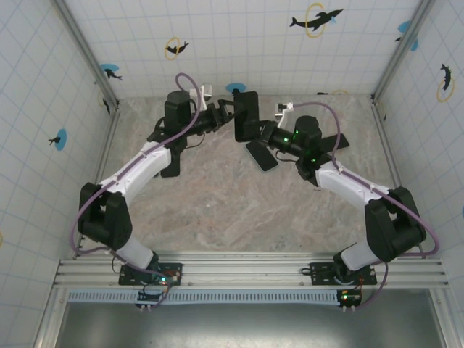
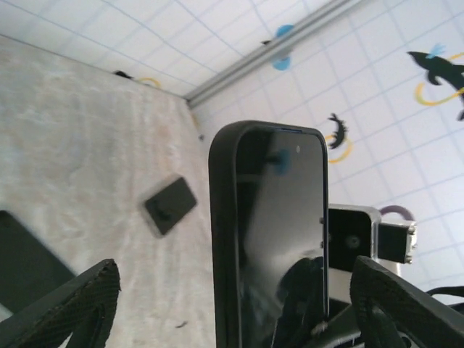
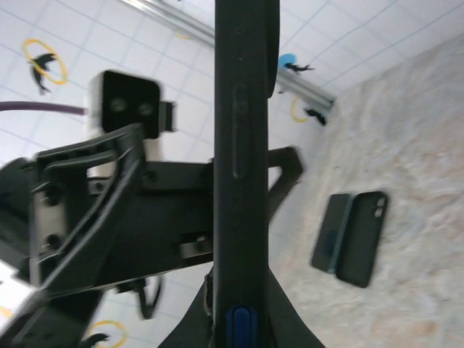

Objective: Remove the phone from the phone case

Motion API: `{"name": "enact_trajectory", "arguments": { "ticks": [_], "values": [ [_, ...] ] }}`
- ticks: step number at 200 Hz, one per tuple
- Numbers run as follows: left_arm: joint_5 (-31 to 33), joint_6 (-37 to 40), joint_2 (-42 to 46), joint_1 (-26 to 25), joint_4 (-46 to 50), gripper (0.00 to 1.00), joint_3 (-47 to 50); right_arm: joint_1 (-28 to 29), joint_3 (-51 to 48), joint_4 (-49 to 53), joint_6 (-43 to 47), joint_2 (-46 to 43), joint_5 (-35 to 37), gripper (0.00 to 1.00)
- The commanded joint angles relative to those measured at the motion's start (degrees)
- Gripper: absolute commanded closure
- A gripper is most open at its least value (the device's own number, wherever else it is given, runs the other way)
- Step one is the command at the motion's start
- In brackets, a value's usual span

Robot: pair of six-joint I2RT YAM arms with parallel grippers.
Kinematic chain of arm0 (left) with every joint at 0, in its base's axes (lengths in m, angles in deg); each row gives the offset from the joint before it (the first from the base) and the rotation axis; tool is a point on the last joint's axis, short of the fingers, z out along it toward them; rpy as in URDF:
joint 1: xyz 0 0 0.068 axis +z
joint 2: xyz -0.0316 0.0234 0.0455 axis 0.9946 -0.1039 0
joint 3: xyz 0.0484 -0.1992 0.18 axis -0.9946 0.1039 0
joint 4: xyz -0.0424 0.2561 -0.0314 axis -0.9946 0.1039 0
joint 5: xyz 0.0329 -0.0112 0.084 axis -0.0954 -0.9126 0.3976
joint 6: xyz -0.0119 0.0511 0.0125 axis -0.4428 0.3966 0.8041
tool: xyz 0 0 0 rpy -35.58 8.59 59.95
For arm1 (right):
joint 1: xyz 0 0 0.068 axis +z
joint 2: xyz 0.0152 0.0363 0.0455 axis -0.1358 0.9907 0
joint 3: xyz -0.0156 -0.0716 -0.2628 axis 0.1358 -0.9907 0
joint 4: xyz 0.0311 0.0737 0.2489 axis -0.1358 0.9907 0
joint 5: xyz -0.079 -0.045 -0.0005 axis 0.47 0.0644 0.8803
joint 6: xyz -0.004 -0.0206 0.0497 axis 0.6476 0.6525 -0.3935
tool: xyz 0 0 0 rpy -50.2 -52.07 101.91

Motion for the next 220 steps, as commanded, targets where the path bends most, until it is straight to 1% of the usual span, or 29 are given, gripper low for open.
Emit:
{"name": "enact_trajectory", "arguments": {
  "ticks": [1, 36, 54, 70, 92, 112, 123, 132, 148, 156, 175, 184, 191, 207, 220],
  "values": [
    [-7.0, -10.8, -3.2, 0.1, -11.3, 0.23, -3.1, -0.2, 1.7, -12.0, -8.3, -2.0, -4.3, 0.98],
    [-9.0, -17.2, -5.0, 0.2, -18.3, 0.29, -4.9, -0.5, 0.3, -15.0, -13.7, -2.0, -4.5, 0.98],
    [-10.1, -20.4, -5.8, 0.2, -20.8, 0.36, -5.7, -0.5, -0.3, -16.6, -17.3, -1.7, -4.0, 0.98],
    [-10.6, -23.2, -6.1, 0.1, -23.8, 0.44, -5.4, -0.5, -0.1, -16.7, -18.7, -1.5, -4.3, 0.98],
    [-11.1, -23.6, -5.9, 0.2, -23.3, 0.51, -5.8, -1.1, -1.4, -18.1, -21.3, -1.5, -3.9, 0.98],
    [-11.4, -23.5, -5.8, 0.1, -23.0, 0.58, -6.0, -1.3, -1.9, -17.7, -21.6, -1.5, -4.2, 0.99],
    [-11.8, -23.5, -5.9, 0.1, -22.4, 0.68, -6.3, -1.3, -1.8, -17.6, -21.9, -1.5, -4.4, 0.99],
    [-12.1, -23.7, -6.1, 0.2, -22.4, 0.72, -6.4, -1.5, -2.1, -17.8, -22.3, -1.4, -4.4, 0.99],
    [-12.4, -23.5, -5.9, 0.2, -21.9, 0.77, -6.0, -1.9, -2.4, -18.0, -22.6, -1.6, -4.4, 0.99],
    [-12.3, -23.3, -5.8, 0.1, -21.6, 0.81, -5.8, -1.9, -2.6, -17.9, -22.8, -1.7, -4.4, 0.98],
    [-12.3, -23.3, -5.6, 0.1, -21.3, 0.85, -5.8, -2.1, -2.8, -17.8, -22.9, -1.9, -4.6, 0.97],
    [-12.1, -23.4, -5.5, 0.2, -21.3, 0.87, -5.7, -2.1, -2.9, -17.9, -22.9, -1.9, -4.6, 0.94],
    [-11.8, -23.4, -5.4, 0.2, -21.3, 0.90, -5.6, -2.1, -3.0, -18.1, -23.0, -1.9, -4.6, 0.89],
    [-10.3, -23.3, -5.2, 0.2, -20.8, 0.96, -5.3, -2.1, -3.5, -19.0, -23.7, -1.8, -4.9, 0.73],
    [-7.6, -22.7, -4.7, 0.2, -20.1, 1.00, -4.5, -2.1, -4.0, -19.8, -24.0, -1.9, -4.5, 0.63]
  ]
}}
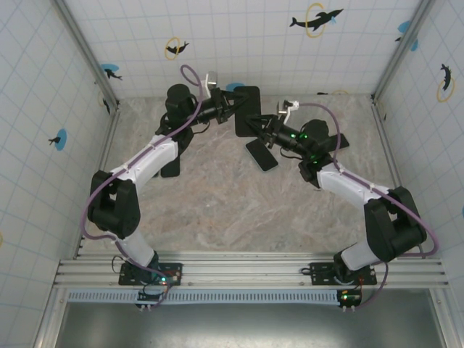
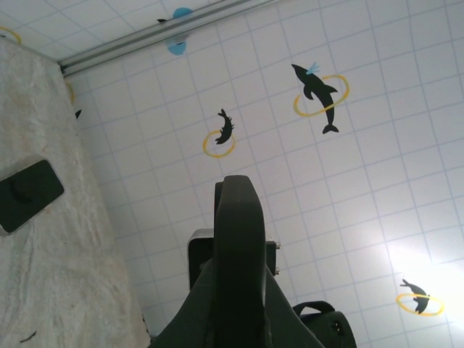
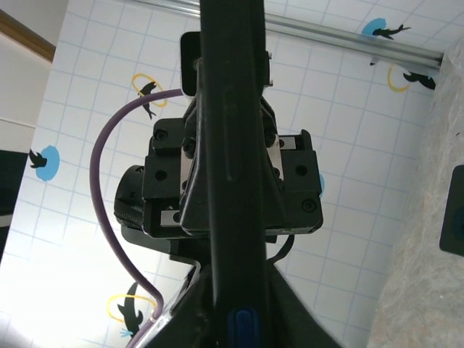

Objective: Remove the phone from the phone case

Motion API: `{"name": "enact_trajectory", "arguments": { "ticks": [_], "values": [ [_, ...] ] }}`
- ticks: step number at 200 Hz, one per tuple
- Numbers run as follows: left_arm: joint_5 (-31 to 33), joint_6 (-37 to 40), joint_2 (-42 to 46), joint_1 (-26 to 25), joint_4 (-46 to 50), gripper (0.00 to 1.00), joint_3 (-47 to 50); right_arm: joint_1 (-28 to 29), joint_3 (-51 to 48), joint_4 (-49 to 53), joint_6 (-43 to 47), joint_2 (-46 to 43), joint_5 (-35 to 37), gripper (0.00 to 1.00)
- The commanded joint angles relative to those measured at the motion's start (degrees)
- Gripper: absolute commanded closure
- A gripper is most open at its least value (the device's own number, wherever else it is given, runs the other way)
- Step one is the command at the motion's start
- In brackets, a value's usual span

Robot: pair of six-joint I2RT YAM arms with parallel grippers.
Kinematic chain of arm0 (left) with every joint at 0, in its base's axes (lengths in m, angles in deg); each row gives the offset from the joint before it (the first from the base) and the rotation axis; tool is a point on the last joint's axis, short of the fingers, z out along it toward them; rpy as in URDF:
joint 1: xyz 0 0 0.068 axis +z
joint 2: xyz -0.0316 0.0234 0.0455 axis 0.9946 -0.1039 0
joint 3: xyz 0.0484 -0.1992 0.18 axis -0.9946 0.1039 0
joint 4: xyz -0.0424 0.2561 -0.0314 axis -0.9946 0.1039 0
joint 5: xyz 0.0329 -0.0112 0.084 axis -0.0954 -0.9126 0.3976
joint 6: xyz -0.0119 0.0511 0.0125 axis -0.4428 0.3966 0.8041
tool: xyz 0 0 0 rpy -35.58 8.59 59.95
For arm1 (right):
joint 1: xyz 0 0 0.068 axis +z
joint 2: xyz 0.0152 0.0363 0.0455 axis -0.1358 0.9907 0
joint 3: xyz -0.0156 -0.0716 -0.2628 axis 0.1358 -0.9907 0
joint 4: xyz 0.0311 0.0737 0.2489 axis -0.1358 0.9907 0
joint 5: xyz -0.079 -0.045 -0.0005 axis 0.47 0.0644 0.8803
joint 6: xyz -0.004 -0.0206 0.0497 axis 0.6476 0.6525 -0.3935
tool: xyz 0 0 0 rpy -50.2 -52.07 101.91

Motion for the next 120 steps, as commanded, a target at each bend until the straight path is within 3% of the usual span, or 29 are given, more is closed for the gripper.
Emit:
{"name": "enact_trajectory", "arguments": {
  "ticks": [1, 30, 74, 120],
  "values": [
    [2.8, 1.3, 1.0, 0.2, -1.7, 1.00, -0.3, -0.6, -1.4, -4.0, -1.3, -1.9, 0.4, 0.62],
    [10.0, -0.8, 2.5, 0.2, -5.3, 1.00, 3.5, -0.3, -3.4, 0.1, 3.7, -4.2, 3.0, 0.52],
    [23.2, -1.2, 5.0, -2.0, -8.4, 1.00, 7.5, 3.6, -9.9, 4.5, 13.4, -9.8, 15.5, 0.52],
    [28.1, -3.0, 5.1, -4.3, -11.8, 1.00, 9.8, 4.8, -10.9, -3.4, 10.3, -7.3, 15.4, 0.59]
  ]
}}
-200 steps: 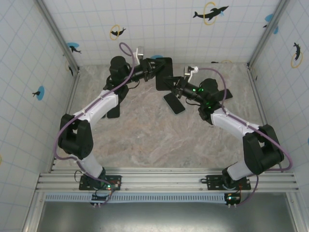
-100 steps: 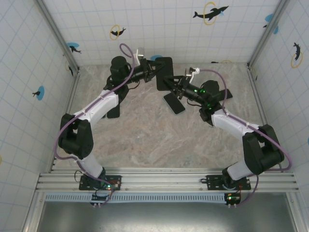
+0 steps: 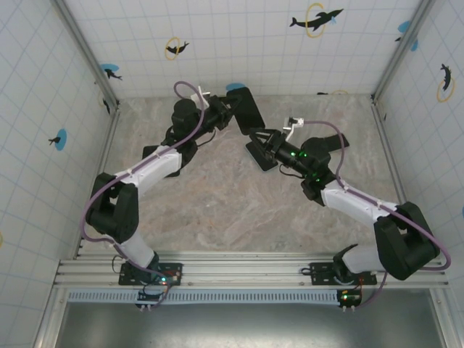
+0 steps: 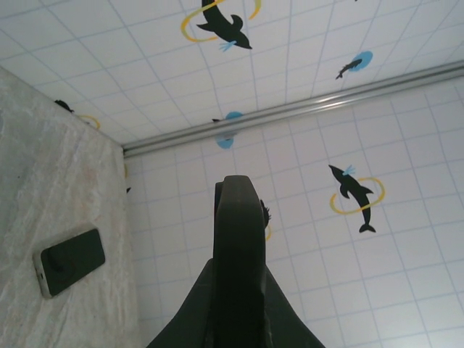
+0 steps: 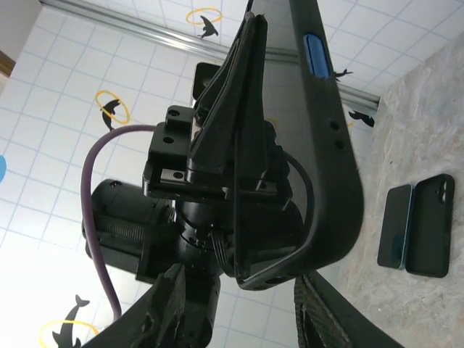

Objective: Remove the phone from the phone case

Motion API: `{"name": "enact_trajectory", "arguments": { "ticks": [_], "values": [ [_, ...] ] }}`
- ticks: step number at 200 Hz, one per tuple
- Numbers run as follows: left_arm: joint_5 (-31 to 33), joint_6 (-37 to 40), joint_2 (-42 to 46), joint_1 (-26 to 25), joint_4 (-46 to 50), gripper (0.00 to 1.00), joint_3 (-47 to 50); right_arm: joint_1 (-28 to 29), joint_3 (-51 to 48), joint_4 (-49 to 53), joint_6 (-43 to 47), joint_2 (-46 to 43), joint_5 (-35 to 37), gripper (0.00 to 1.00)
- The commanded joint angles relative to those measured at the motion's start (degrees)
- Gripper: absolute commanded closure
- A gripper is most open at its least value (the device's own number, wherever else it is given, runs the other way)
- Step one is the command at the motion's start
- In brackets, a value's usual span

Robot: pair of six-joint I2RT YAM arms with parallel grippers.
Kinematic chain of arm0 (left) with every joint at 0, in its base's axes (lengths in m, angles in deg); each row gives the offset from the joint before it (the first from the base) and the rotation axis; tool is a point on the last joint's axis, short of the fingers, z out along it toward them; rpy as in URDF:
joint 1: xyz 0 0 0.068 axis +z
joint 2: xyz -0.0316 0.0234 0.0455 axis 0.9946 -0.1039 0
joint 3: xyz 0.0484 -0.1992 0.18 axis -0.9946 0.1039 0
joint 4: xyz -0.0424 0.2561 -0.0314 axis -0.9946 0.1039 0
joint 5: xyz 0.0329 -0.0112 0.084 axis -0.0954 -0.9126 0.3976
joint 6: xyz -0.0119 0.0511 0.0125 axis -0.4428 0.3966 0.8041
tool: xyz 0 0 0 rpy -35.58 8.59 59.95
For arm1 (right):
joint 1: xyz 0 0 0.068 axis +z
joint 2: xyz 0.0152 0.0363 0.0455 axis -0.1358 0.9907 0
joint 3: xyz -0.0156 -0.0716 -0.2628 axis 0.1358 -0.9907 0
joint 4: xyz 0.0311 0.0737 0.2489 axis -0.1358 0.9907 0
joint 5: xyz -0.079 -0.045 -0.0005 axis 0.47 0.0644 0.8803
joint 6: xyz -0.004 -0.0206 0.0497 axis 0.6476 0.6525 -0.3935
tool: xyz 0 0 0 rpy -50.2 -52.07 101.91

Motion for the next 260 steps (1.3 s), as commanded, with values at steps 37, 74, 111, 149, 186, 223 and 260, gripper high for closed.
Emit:
{"name": "enact_trajectory", "arguments": {
  "ticks": [37, 74, 111, 149, 186, 223, 260],
  "values": [
    [7.4, -2.0, 2.3, -2.4, -7.2, 1.00, 0.0, 0.4, 0.4, -7.4, 0.2, 1.7, 3.3, 0.65],
    [9.0, -4.4, 1.7, -3.3, -7.4, 1.00, 0.0, 0.5, 0.9, -8.0, 1.1, 2.2, 2.6, 0.69],
    [9.8, -5.8, 1.3, -3.9, -7.2, 1.00, -0.5, 0.4, 2.0, -6.8, 3.1, 2.7, 2.4, 0.75],
    [9.6, -6.7, 1.2, -4.1, -7.0, 1.00, -1.1, 0.2, 3.5, -4.4, 6.3, 2.9, 1.4, 0.80],
    [10.0, -8.1, 1.4, -4.1, -7.2, 1.00, -0.6, 0.2, 3.9, -2.4, 9.4, 2.4, 0.6, 0.81],
    [9.6, -10.1, 1.0, -4.1, -8.9, 1.00, -0.1, 0.0, 4.9, 1.9, 13.9, 1.5, 0.7, 0.79],
    [9.9, -11.6, 0.6, -4.0, -10.3, 1.00, 0.2, -0.3, 4.4, 1.2, 14.0, 1.3, 0.7, 0.77]
  ]
}}
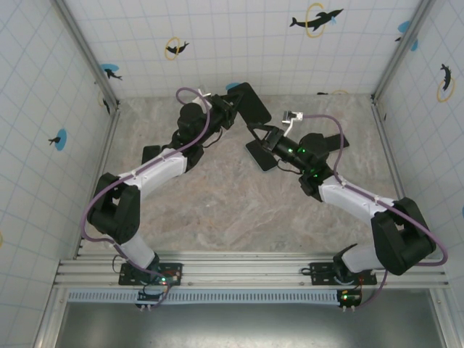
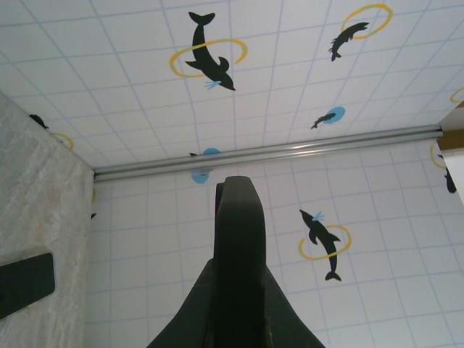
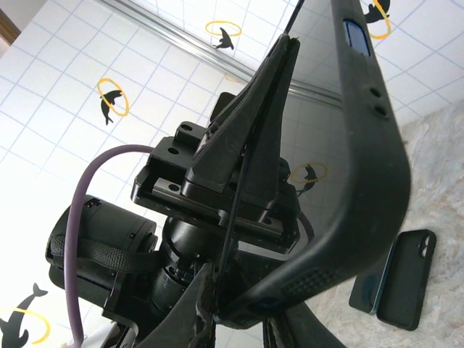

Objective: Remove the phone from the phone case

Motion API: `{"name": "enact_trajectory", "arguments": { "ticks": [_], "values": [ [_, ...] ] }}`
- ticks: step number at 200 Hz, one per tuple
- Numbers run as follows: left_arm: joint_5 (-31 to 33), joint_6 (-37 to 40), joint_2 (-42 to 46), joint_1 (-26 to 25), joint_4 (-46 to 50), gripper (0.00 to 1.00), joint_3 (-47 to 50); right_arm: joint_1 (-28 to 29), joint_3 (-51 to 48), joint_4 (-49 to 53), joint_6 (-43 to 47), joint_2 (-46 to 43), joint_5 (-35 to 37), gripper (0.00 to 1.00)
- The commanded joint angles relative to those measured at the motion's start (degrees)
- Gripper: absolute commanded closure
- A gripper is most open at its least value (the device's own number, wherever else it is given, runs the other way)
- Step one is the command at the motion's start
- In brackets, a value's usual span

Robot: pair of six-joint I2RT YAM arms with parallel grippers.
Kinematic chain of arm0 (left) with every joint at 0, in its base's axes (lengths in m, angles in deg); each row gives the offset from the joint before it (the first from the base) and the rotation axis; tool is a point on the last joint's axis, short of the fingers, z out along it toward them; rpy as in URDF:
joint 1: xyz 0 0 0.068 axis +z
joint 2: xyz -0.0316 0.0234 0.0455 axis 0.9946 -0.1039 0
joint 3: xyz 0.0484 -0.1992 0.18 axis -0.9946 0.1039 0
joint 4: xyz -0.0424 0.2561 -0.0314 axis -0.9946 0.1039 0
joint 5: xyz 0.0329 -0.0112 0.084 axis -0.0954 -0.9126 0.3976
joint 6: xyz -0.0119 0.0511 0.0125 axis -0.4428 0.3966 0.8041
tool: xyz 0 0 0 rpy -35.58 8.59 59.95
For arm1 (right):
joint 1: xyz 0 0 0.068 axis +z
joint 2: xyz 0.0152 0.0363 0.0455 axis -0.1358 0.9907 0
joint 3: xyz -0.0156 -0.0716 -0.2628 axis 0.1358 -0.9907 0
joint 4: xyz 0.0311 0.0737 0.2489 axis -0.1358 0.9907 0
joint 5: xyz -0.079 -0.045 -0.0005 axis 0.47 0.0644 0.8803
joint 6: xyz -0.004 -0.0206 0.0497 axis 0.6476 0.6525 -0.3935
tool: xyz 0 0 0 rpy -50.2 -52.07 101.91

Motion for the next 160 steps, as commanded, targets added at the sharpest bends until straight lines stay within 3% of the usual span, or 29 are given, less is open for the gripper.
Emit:
{"name": "enact_trajectory", "arguments": {
  "ticks": [1, 51, 95, 160],
  "values": [
    [-0.1, -3.1, 0.5, -0.5, -6.4, 1.00, -0.2, -0.3, 1.2, 1.7, 2.9, -0.9, -1.4, 0.77],
    [-0.7, -4.0, 0.1, -0.4, -7.3, 1.00, -0.4, -1.1, 0.3, 0.6, 2.1, -1.0, -2.8, 0.77],
    [-1.6, -4.2, 0.3, -0.5, -7.2, 1.00, -0.7, -1.6, 0.2, 0.5, 1.2, -0.9, -2.8, 0.83],
    [-4.0, -5.8, 2.2, -0.5, -4.5, 1.00, -2.1, -2.8, -1.3, 9.6, 10.4, -2.2, -1.9, 0.90]
  ]
}}
